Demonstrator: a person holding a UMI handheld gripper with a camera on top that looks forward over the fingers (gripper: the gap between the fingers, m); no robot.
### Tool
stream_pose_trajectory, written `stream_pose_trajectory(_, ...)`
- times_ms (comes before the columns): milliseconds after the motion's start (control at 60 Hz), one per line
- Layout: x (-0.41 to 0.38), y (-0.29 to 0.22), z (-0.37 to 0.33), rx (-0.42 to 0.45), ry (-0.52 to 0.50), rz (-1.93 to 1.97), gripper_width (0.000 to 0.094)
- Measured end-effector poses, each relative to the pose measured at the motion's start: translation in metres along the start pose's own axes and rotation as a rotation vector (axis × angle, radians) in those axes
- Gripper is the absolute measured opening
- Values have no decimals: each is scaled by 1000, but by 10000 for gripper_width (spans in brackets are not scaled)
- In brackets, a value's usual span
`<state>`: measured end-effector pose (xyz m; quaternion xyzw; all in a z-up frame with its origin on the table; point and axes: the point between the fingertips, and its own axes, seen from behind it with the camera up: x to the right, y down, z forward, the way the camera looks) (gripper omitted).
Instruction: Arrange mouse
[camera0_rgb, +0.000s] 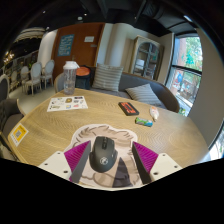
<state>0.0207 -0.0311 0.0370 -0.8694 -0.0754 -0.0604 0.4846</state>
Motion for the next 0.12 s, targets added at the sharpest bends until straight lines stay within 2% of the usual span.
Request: stream_pose_trajectory(117,12,9,-55,80,-69,39,849)
